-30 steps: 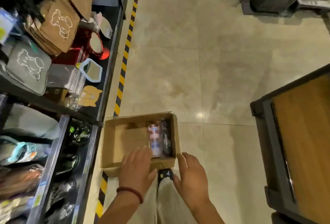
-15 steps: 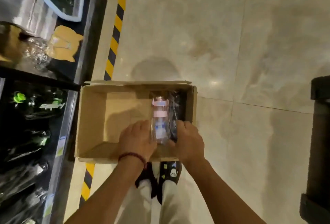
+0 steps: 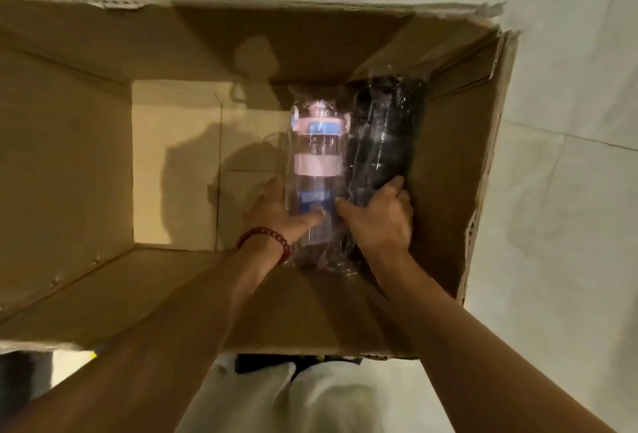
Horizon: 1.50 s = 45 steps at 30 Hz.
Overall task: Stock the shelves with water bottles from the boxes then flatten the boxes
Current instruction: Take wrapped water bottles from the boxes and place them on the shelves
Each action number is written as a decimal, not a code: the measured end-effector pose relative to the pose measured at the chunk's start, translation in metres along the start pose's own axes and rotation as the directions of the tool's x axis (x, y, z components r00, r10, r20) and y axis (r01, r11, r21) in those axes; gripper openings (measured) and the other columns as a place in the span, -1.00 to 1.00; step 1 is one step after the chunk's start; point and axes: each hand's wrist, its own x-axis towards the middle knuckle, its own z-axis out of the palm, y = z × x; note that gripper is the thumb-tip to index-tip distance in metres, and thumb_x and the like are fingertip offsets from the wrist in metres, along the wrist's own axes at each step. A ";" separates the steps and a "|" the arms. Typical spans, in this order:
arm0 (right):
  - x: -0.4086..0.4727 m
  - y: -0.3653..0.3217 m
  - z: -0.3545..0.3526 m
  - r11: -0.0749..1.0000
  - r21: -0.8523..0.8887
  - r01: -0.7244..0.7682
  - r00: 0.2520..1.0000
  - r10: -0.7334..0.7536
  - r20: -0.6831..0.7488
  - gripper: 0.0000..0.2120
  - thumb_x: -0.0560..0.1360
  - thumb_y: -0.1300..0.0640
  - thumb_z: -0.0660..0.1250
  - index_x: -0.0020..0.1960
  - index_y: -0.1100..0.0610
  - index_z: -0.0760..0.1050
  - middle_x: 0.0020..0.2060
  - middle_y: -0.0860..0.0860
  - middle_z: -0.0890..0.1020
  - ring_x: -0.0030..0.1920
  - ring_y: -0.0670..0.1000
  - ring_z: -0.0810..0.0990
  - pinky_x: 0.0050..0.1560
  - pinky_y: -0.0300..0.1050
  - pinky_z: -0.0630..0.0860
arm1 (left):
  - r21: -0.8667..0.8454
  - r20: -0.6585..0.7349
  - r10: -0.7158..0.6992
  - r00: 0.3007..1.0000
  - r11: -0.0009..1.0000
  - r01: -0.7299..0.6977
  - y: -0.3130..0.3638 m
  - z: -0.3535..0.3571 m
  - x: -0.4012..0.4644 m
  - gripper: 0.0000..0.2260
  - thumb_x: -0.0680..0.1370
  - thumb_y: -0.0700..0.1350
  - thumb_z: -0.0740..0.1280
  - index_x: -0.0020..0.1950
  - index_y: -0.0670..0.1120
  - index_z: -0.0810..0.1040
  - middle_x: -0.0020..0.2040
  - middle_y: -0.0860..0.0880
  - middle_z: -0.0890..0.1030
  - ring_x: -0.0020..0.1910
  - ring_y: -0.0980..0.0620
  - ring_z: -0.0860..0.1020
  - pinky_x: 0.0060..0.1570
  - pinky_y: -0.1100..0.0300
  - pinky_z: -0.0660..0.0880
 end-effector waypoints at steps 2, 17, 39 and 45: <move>0.012 0.003 0.010 0.998 0.061 -0.023 0.999 0.025 -0.042 0.01 0.37 -0.11 0.46 0.53 0.26 -0.07 0.44 0.20 0.23 0.43 0.19 0.22 0.38 0.00 0.26 | -0.109 0.029 -0.034 0.999 0.993 0.037 -0.006 0.008 0.016 -0.42 0.34 -0.05 0.54 0.30 -0.06 0.41 0.07 0.06 0.53 0.00 0.10 0.52 -0.16 0.31 0.42; 0.015 0.008 0.013 0.775 0.622 -0.109 0.967 -0.062 0.246 -0.36 0.27 0.17 0.59 0.24 0.06 0.34 0.07 -0.02 0.62 0.00 -0.03 0.65 -0.09 -0.15 0.60 | -0.143 0.120 -0.044 0.992 0.988 0.061 -0.019 -0.032 0.021 -0.58 0.28 -0.13 0.56 0.08 -0.05 0.53 -0.10 0.03 0.63 -0.12 0.08 0.60 -0.27 0.25 0.47; -0.238 -0.119 -0.122 0.811 0.578 0.090 0.913 -0.299 0.277 -0.43 0.30 0.27 0.55 0.18 0.00 0.36 0.01 -0.01 0.62 0.00 -0.02 0.64 0.07 -0.05 0.56 | -0.402 -0.281 0.043 0.959 0.902 -0.158 0.048 -0.220 -0.231 -0.32 0.05 0.15 0.59 0.09 -0.01 0.50 -0.01 -0.06 0.61 -0.07 -0.02 0.58 -0.04 0.05 0.55; -0.317 -0.175 -0.181 0.770 0.570 0.287 0.850 -0.479 0.219 -0.42 0.32 0.33 0.52 0.22 0.01 0.35 0.01 -0.05 0.62 -0.03 -0.09 0.65 -0.04 -0.21 0.59 | -0.527 -0.440 0.135 0.888 0.762 -0.377 0.102 -0.285 -0.321 -0.45 0.12 -0.14 0.62 0.02 0.02 0.48 -0.09 0.07 0.60 -0.17 0.18 0.58 -0.17 0.27 0.50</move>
